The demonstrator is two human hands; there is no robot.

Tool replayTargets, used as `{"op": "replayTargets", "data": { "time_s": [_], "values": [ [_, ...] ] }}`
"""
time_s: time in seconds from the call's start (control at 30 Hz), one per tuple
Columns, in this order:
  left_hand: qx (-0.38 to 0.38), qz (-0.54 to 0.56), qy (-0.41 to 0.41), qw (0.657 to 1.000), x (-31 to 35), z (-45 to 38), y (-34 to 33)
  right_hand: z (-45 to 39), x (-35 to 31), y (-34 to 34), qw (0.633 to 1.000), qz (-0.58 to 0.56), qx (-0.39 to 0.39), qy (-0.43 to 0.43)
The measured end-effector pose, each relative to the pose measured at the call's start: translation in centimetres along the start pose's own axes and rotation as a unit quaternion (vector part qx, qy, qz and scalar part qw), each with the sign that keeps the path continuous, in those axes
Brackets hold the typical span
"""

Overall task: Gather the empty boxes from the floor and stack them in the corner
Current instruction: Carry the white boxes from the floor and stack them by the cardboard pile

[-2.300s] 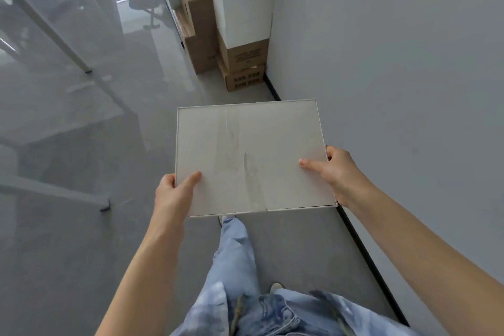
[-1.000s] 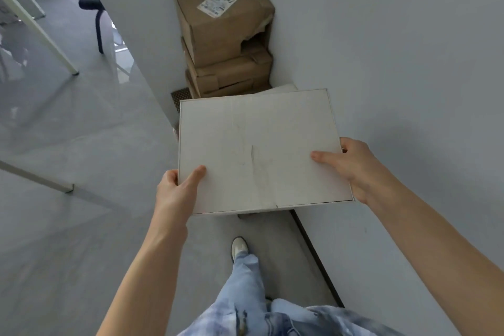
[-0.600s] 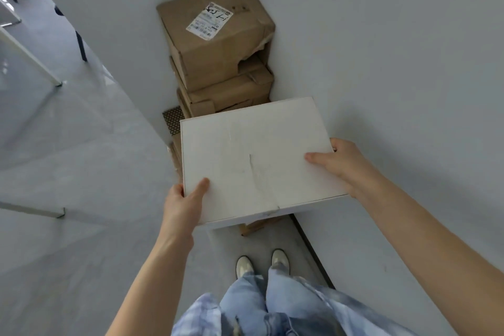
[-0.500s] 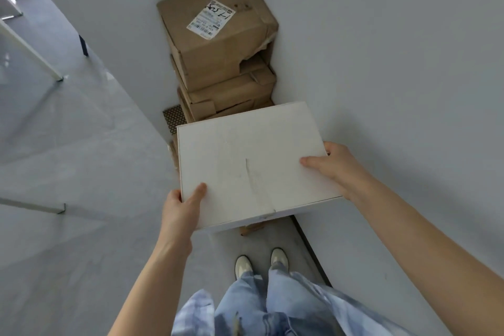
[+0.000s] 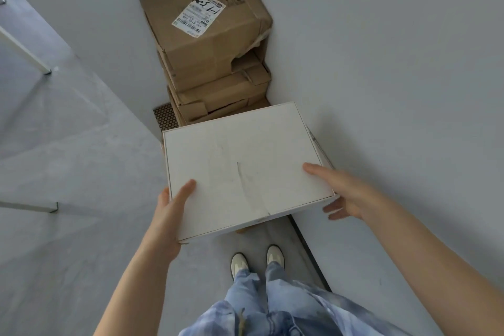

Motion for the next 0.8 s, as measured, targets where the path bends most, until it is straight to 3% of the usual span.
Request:
{"op": "replayTargets", "data": {
  "time_s": [0.07,0.27,0.43,0.8],
  "values": [
    [-0.017,0.004,0.003,1.000,0.2,0.0,-0.8,0.0,0.4,-0.1,0.996,-0.081,-0.030,-0.008],
    [-0.028,0.023,0.006,0.999,0.3,0.4,-4.6,-1.6,-1.6,2.3,0.969,-0.234,0.046,0.060],
    [-0.023,0.034,-0.001,0.999,0.7,0.0,-6.9,-2.6,-1.4,4.0,0.959,-0.272,0.068,0.052],
    [-0.018,0.027,-0.004,0.999,0.9,-0.8,-8.5,-3.4,-1.3,3.4,0.917,-0.397,0.021,0.031]
  ]
}}
Point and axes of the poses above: each hand's wrist, its own z-axis away from the middle knuckle, its own y-axis out of the back of the hand, x = y × z, the point moved 6 cm from there along -z, towards the middle knuckle, and after that the axes turned 6 degrees about y, right-handed, at the moved point
